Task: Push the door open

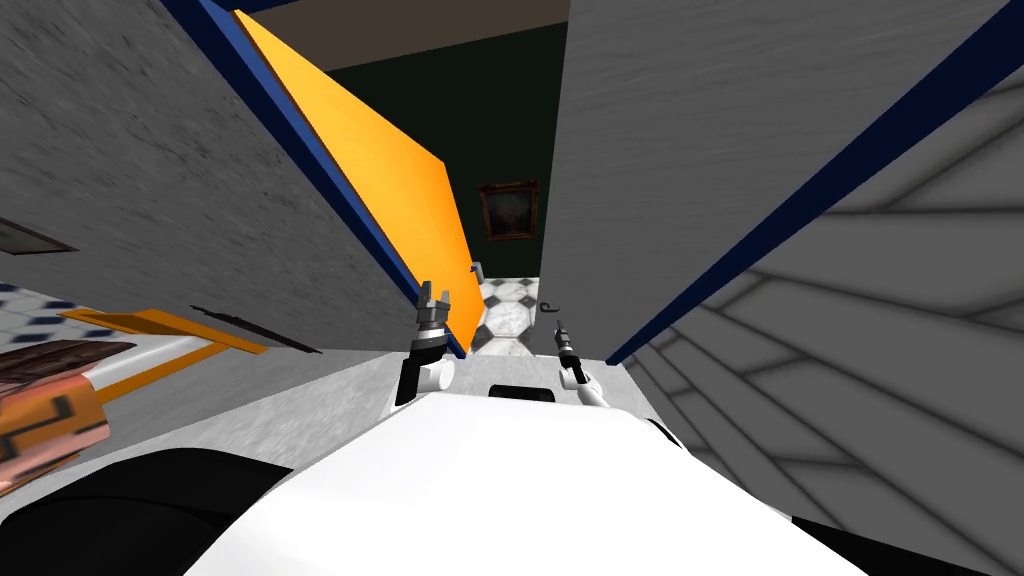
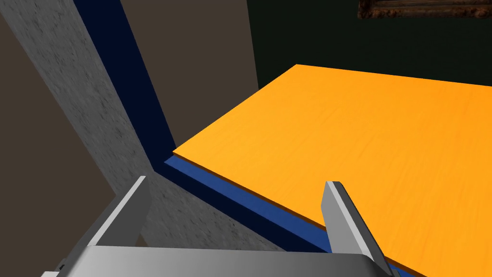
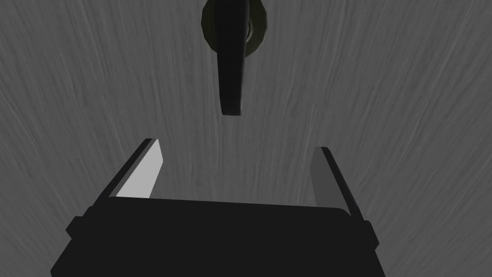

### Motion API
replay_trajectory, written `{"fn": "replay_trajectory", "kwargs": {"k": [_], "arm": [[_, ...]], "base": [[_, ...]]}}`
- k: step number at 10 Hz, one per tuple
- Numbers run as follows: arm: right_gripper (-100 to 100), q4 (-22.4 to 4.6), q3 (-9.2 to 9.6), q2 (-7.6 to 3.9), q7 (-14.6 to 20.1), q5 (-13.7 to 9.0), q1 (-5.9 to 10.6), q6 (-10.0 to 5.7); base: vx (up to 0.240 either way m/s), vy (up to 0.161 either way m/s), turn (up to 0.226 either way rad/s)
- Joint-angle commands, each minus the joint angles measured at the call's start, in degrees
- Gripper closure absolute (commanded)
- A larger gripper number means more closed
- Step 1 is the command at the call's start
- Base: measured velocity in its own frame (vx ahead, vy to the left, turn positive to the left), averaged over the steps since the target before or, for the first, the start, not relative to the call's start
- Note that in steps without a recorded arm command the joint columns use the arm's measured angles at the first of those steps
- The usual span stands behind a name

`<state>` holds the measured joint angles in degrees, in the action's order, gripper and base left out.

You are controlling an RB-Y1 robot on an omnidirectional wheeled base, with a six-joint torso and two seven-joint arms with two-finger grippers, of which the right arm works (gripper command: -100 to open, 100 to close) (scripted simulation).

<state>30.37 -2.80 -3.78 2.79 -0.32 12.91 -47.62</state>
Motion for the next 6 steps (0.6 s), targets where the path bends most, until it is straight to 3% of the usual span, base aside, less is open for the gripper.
{"fn": "replay_trajectory", "kwargs": {"k": [1,6], "arm": [[-100,0.02,-0.14,-0.15,-0.07,-0.09,-0.08,-0.09],[-100,-0.34,-0.70,0.14,-0.35,-0.45,-0.15,-0.49]], "base": [[0.182,0.023,0.031],[0.203,0.002,0.027]]}}
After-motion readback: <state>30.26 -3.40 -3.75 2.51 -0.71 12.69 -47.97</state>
